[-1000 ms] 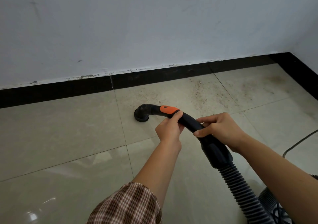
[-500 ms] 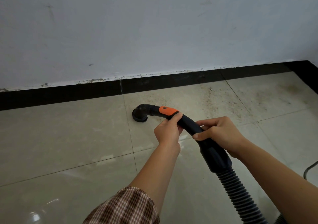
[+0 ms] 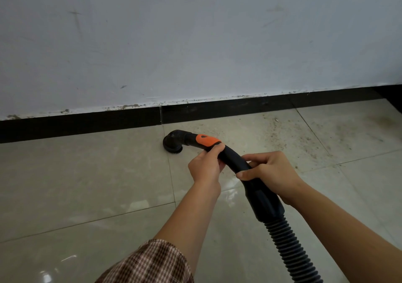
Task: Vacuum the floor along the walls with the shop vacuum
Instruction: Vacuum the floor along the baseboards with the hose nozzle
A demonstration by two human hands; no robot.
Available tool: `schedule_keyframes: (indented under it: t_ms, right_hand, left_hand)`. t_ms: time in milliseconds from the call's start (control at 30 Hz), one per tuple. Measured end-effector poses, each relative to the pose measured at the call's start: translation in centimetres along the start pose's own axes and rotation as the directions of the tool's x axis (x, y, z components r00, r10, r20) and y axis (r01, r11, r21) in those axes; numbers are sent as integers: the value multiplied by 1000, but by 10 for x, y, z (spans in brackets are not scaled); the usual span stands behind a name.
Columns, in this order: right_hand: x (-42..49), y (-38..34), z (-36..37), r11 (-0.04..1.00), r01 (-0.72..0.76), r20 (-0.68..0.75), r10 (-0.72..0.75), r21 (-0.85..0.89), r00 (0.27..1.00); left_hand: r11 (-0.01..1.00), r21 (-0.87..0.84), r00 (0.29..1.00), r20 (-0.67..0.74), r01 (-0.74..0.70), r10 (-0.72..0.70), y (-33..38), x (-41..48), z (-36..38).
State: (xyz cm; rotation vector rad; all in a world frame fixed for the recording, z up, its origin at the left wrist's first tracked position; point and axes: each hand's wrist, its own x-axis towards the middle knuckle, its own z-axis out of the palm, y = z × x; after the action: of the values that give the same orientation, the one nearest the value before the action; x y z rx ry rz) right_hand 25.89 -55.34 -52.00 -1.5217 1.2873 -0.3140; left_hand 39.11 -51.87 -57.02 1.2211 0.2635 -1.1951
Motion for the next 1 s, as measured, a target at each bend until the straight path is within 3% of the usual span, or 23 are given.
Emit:
schedule_keyframes:
  t_ms: [1000]
  right_hand:
    - [29,-8,21,996,82,-80,-83,-16,993]
  left_hand:
    - [993,77,995,41,-91,88,24,40,10]
